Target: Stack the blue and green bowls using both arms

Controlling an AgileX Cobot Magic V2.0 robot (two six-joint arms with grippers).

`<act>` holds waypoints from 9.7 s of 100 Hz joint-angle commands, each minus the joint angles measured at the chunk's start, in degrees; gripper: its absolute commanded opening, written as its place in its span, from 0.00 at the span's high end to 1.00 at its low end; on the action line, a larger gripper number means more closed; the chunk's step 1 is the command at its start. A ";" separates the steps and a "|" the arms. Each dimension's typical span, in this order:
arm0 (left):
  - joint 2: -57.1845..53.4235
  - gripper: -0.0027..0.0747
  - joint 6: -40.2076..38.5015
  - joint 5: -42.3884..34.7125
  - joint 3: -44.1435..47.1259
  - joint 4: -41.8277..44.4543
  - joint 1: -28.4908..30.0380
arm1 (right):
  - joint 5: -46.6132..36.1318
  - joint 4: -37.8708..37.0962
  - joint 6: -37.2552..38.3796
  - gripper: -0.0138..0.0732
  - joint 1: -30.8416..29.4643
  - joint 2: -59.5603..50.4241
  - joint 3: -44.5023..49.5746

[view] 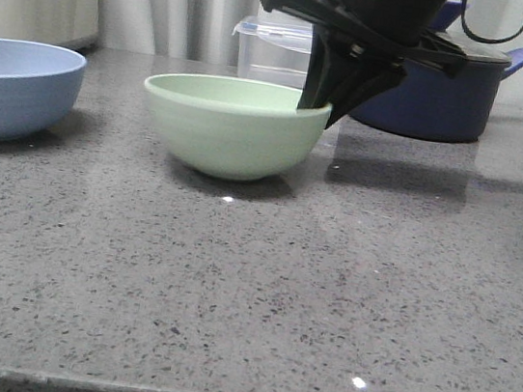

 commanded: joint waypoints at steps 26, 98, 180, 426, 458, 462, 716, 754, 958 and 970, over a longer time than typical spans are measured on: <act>0.31 0.47 -0.44 -4.88 -2.06 -0.60 0.06 | -2.15 0.79 -0.57 0.56 -0.04 -4.50 -1.72; 0.31 0.47 -0.44 -4.88 -2.06 -0.60 0.06 | -4.49 -0.86 -0.57 0.85 -0.04 -17.63 12.84; 0.31 0.47 -0.44 -4.88 -2.06 -0.60 0.06 | -12.40 1.79 -0.57 0.92 3.83 -13.17 17.14; 51.72 0.99 -5.26 35.94 -43.19 -2.95 -0.19 | -11.67 1.79 -0.57 0.92 3.83 -13.17 17.14; 51.72 0.99 -3.39 40.44 -52.39 -3.69 -5.96 | -11.67 1.79 -0.57 0.92 3.83 -13.17 17.14; 51.72 0.99 -3.39 40.44 -52.95 -3.69 -6.76 | -11.67 1.79 -0.57 0.92 3.83 -13.17 17.14; 61.29 0.64 -3.49 44.29 -62.11 -4.47 -18.12 | -9.89 1.33 0.24 0.92 -0.71 -15.12 16.94; 48.20 0.89 -3.49 37.92 -49.96 -2.34 -7.50 | -10.03 -1.78 0.24 0.92 -9.53 -23.59 22.08; -5.53 0.99 -2.99 6.75 4.37 2.77 0.44 | -28.23 -6.23 0.24 0.92 -17.42 -81.59 61.02; -5.53 0.99 -2.99 6.75 4.37 2.77 0.44 | -28.23 -6.23 0.24 0.92 -17.42 -81.59 61.02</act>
